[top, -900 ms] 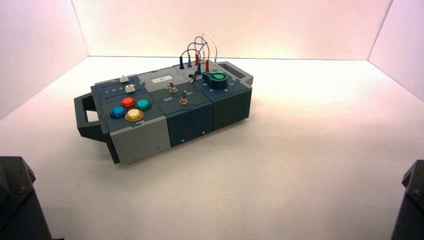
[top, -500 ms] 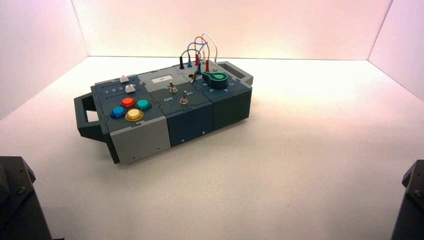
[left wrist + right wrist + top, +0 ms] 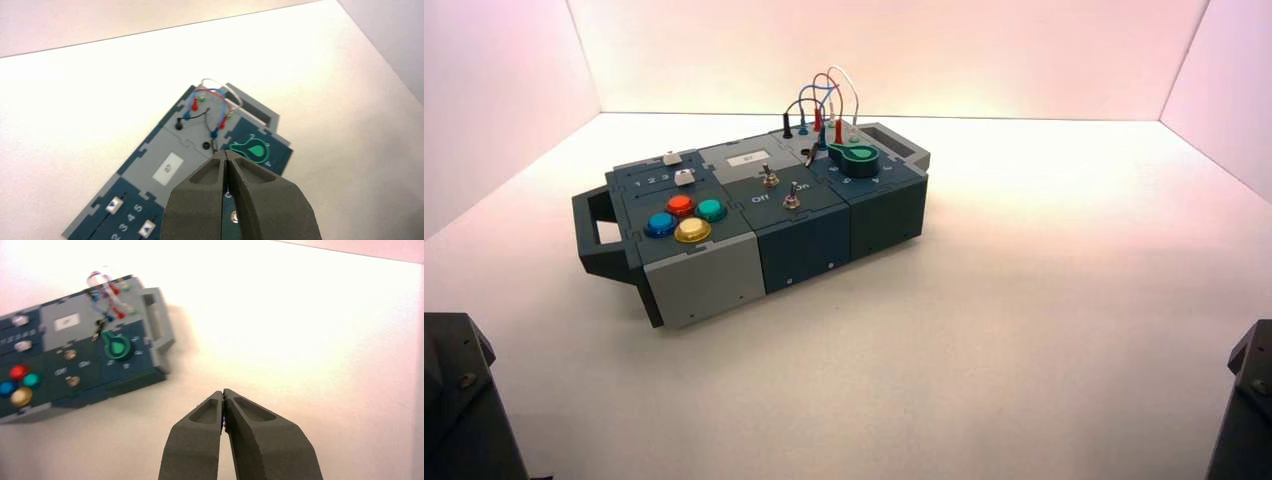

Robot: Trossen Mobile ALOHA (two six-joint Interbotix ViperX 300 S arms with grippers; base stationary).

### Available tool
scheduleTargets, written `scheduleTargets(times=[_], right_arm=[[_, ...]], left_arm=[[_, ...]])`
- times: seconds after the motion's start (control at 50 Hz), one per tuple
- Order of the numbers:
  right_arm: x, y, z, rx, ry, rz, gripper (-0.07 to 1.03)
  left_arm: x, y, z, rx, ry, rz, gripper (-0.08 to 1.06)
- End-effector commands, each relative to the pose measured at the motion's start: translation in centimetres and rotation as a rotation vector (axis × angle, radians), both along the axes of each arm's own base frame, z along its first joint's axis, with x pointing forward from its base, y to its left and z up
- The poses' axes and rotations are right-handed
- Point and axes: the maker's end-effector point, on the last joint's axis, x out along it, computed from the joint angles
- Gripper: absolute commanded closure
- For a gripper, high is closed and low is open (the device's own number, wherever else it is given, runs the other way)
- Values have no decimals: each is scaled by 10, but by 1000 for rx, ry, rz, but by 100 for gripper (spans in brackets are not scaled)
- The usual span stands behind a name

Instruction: Pull the blue wire.

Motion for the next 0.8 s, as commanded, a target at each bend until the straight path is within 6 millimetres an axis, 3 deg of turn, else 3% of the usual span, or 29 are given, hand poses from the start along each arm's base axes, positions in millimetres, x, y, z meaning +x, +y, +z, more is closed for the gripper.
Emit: scheduleTargets(times=[0.02,0.16,0.36,0.5,0.66,0.8], right_arm=[[15,10,17,21,-34,17,91],[24,18,21,49,-30,16,89],[37,22,22,52,-21,15,79],[46,26,22,51,-9,17,77],[50,30,23,64,-16,20,69],[51,31,22,70,-17,18,69]], left_arm=[[7,9,3,5,-5,27,98],[9,14,-3,27,22,32,97],[20,7,-4,62,50,-4,86],[26,2,-13,91,93,-25,85],[29,-20,-27,150,144,-120,67],[30,-41,-41,187,174,-191,67]])
